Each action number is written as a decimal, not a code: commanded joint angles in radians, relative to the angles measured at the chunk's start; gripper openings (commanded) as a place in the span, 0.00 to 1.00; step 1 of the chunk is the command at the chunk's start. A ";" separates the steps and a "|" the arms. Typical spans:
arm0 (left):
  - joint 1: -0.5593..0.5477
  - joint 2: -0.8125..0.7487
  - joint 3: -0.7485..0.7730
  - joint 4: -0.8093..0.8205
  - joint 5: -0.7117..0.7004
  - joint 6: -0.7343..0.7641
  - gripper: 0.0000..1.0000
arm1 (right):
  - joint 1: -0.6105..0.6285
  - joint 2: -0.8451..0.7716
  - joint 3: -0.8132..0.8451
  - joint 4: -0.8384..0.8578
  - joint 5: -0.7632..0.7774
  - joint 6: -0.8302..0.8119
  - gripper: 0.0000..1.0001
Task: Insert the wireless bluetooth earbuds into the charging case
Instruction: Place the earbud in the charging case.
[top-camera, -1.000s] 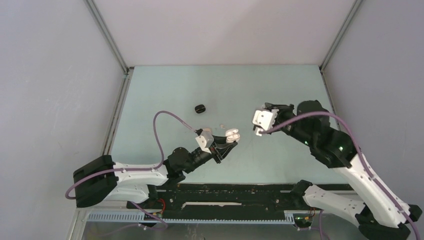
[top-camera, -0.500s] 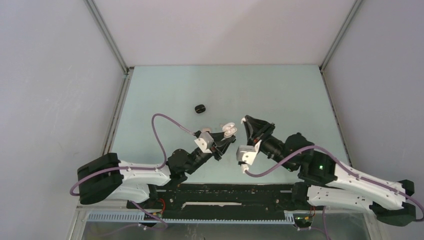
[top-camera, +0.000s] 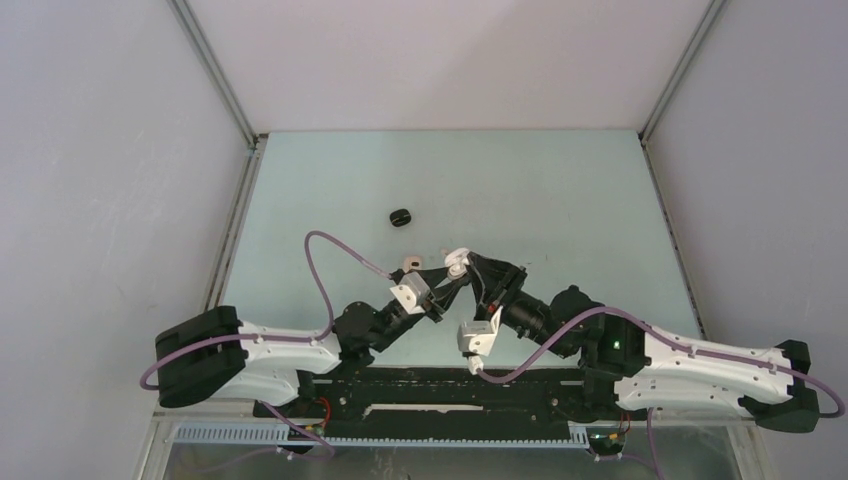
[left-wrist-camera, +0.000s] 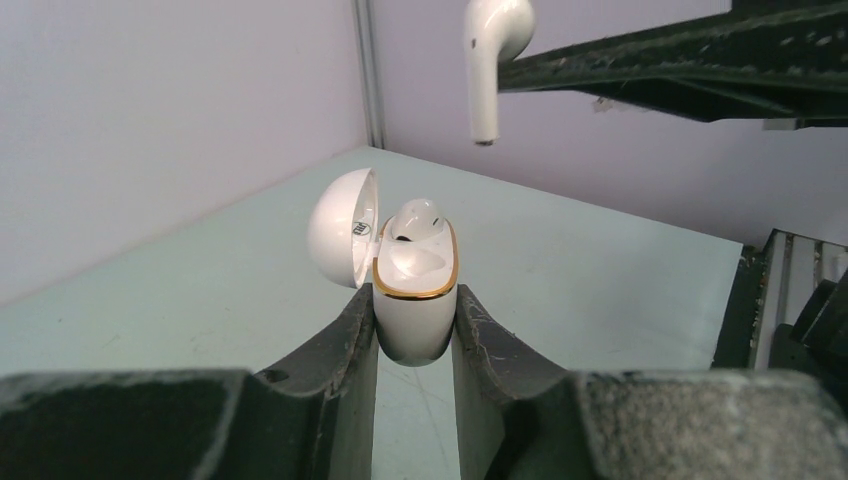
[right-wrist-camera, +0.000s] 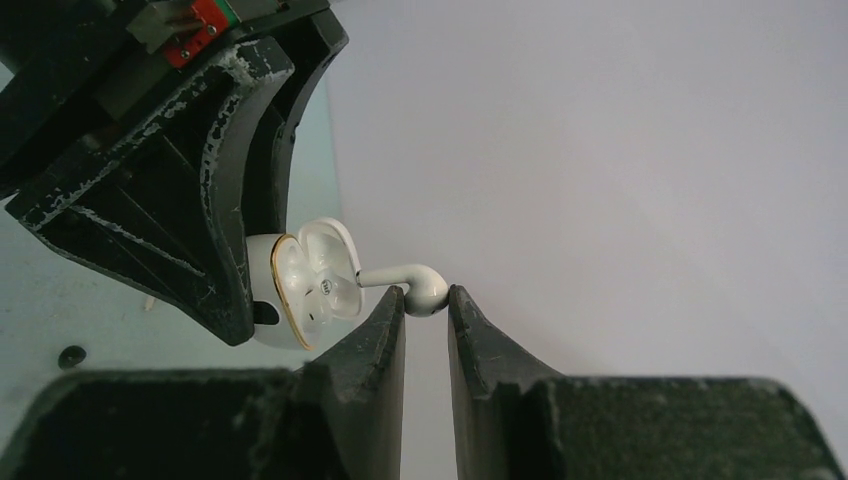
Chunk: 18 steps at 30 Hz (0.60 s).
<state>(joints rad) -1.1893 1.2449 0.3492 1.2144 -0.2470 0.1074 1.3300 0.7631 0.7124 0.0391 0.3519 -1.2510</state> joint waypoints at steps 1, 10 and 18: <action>-0.013 0.000 -0.026 0.112 0.037 0.050 0.00 | 0.014 -0.014 -0.027 0.090 -0.010 -0.019 0.00; -0.015 0.016 -0.037 0.169 0.101 0.037 0.00 | 0.022 -0.032 -0.099 0.149 -0.028 -0.057 0.00; -0.016 0.019 -0.033 0.169 0.118 0.029 0.00 | 0.023 -0.030 -0.108 0.147 -0.036 -0.061 0.00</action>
<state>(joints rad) -1.1995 1.2617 0.3099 1.3224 -0.1501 0.1219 1.3464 0.7433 0.6041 0.1215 0.3264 -1.2984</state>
